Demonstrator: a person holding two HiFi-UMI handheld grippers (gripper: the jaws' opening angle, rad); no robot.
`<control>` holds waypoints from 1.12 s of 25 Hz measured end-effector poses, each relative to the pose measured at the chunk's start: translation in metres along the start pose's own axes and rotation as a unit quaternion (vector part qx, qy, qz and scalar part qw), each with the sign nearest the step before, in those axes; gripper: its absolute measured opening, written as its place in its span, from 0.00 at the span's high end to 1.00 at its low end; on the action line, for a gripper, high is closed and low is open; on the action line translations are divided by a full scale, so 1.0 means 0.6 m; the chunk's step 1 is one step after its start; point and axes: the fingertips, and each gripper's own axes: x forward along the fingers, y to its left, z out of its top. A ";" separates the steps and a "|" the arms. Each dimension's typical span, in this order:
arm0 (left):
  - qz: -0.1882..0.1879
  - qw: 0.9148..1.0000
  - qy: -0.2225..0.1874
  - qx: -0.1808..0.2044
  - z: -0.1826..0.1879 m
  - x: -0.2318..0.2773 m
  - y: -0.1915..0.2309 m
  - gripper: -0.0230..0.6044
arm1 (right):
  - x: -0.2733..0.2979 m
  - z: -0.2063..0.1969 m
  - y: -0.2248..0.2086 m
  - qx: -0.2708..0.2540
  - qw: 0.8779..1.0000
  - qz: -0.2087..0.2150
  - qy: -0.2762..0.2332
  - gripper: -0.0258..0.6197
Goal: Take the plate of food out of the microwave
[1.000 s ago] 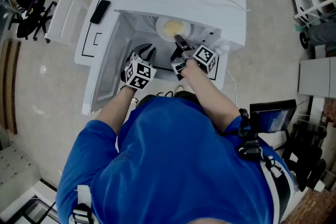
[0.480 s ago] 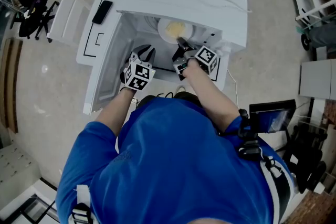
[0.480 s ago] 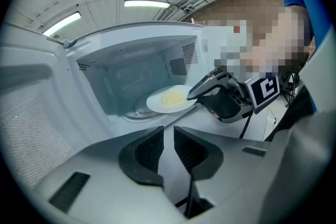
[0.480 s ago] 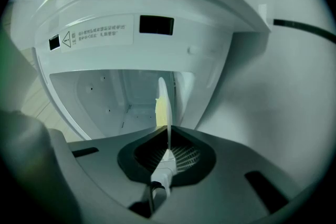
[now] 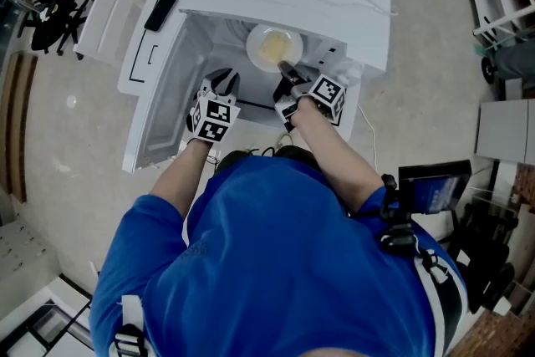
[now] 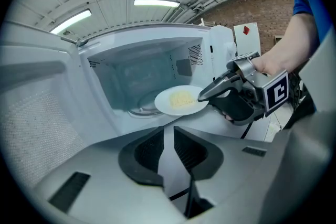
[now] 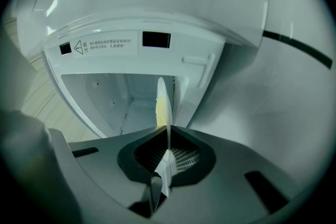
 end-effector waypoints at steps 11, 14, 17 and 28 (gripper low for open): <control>0.041 0.997 -0.010 -0.060 0.001 -0.015 -0.005 0.88 | -0.048 -0.023 0.013 0.001 0.999 0.022 0.048 0.93; 0.040 0.997 -0.014 -0.071 0.000 -0.022 -0.005 0.88 | -0.064 -0.040 0.020 0.004 0.998 0.029 0.053 0.93; 0.035 0.995 -0.024 -0.093 0.001 -0.031 -0.002 0.88 | -0.081 -0.056 0.031 0.001 0.998 0.037 0.051 0.93; -0.001 0.986 -0.061 -0.157 0.008 -0.090 0.012 0.88 | -0.142 -0.109 0.044 0.000 0.999 0.047 0.004 0.93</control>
